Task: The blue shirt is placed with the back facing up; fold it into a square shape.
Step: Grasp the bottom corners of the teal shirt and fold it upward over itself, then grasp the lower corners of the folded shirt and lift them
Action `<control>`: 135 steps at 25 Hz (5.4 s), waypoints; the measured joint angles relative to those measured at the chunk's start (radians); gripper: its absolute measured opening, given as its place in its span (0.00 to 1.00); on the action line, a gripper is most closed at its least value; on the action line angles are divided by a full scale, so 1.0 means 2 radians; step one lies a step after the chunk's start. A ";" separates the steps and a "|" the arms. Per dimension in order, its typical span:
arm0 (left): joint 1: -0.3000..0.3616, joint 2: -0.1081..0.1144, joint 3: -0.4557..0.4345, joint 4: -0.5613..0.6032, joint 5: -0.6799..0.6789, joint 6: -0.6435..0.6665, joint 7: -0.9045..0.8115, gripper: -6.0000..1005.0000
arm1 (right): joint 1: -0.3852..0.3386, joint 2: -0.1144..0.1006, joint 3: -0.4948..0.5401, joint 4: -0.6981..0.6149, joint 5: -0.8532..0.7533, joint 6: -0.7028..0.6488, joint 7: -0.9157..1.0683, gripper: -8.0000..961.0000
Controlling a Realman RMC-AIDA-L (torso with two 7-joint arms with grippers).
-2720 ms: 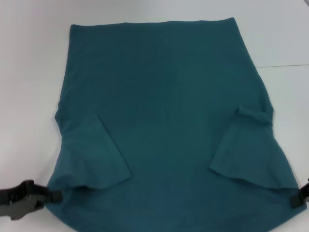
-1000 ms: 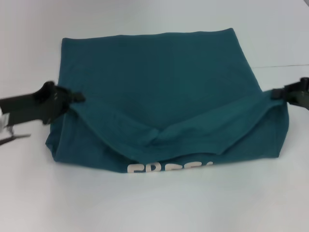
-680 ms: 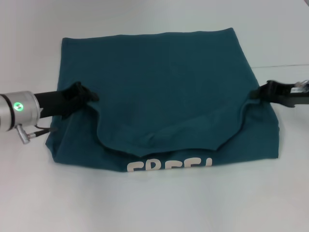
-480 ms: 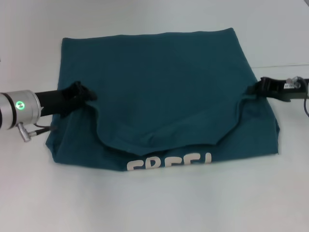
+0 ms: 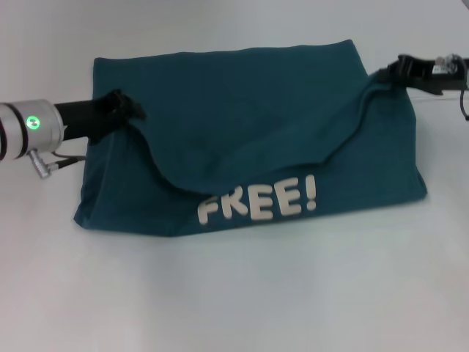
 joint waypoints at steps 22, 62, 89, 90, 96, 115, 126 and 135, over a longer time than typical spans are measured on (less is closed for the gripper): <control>-0.018 -0.005 0.071 -0.022 -0.001 -0.107 -0.019 0.04 | 0.033 0.008 -0.046 0.048 -0.037 0.136 -0.001 0.06; 0.046 -0.036 0.068 0.049 -0.069 -0.059 0.006 0.56 | -0.025 -0.012 -0.010 0.003 0.003 -0.007 -0.008 0.79; 0.165 -0.036 0.045 0.021 -0.132 0.038 0.178 0.56 | -0.188 0.009 0.025 -0.006 0.197 -0.241 -0.130 0.81; 0.161 -0.036 0.046 0.015 -0.132 0.032 0.196 0.56 | -0.188 0.009 0.025 -0.006 0.196 -0.241 -0.130 0.81; 0.158 -0.038 0.051 0.009 -0.132 -0.001 0.231 0.56 | -0.190 0.008 0.029 -0.006 0.197 -0.240 -0.130 0.81; 0.160 -0.042 0.064 -0.005 -0.132 -0.018 0.263 0.56 | -0.192 0.009 0.039 -0.006 0.195 -0.239 -0.131 0.79; 0.157 -0.046 0.093 -0.006 -0.132 -0.035 0.266 0.56 | -0.194 0.009 0.044 -0.005 0.196 -0.240 -0.131 0.78; 0.157 -0.047 0.103 -0.005 -0.131 -0.035 0.252 0.55 | -0.198 0.010 0.046 -0.002 0.197 -0.243 -0.136 0.77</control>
